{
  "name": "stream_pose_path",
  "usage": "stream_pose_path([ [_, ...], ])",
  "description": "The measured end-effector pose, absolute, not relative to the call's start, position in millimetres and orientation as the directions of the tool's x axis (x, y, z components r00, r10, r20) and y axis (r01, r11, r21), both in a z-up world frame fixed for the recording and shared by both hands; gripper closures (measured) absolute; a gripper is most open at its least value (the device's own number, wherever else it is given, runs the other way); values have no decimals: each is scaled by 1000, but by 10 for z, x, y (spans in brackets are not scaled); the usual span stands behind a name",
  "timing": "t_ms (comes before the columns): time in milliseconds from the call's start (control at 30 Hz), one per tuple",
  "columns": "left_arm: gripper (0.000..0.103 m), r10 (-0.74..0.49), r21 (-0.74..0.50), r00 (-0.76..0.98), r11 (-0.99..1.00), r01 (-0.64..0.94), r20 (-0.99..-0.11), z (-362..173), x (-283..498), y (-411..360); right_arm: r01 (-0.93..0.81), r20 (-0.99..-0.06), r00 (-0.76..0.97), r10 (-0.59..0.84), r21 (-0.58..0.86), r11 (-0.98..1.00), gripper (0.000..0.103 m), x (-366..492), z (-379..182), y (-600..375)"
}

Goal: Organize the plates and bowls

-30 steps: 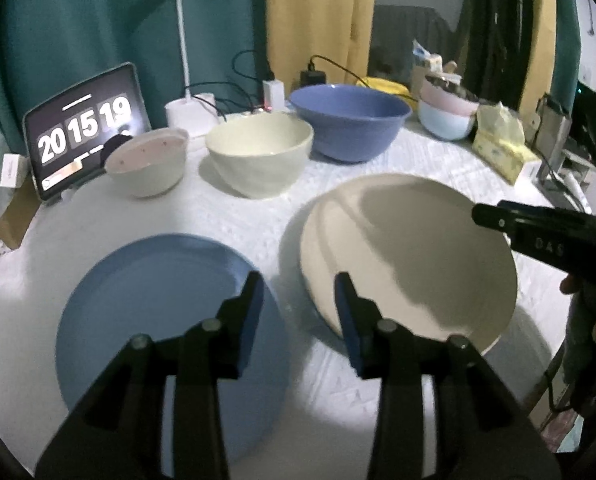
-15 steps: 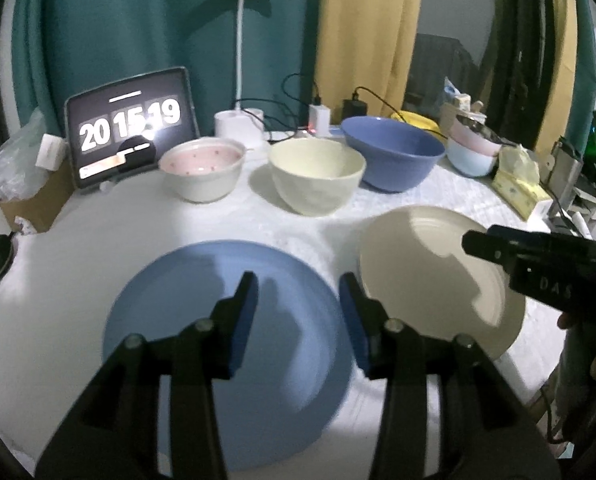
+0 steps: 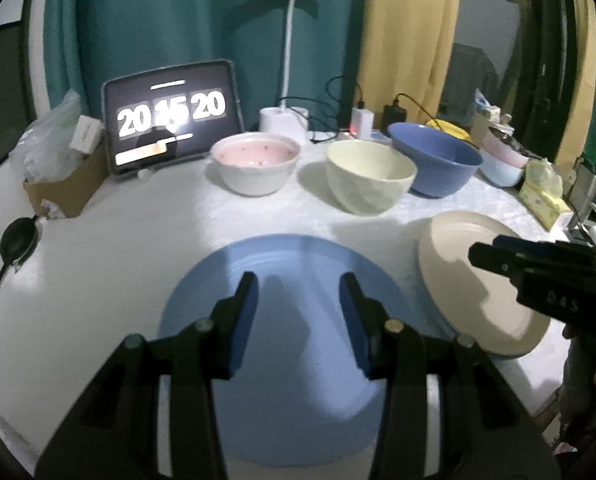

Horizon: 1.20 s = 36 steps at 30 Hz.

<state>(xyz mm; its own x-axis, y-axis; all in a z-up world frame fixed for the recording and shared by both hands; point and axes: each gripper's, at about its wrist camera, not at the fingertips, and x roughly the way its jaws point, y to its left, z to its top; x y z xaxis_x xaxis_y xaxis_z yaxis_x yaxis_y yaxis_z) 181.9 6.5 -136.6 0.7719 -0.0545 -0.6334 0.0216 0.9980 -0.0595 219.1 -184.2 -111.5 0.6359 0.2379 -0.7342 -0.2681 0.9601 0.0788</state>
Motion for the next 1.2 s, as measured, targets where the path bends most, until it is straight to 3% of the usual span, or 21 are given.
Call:
stream_pose_path([
  [767, 59, 63, -51, 754, 991, -127, -653, -1594, 1841, 694, -381, -780, 550, 298, 83, 921, 63, 2331, -1363, -1172],
  [1200, 58, 59, -61, 705, 988, -145, -707, -1828, 1830, 861, -388, -806, 530, 265, 47, 920, 63, 2377, -1537, -953],
])
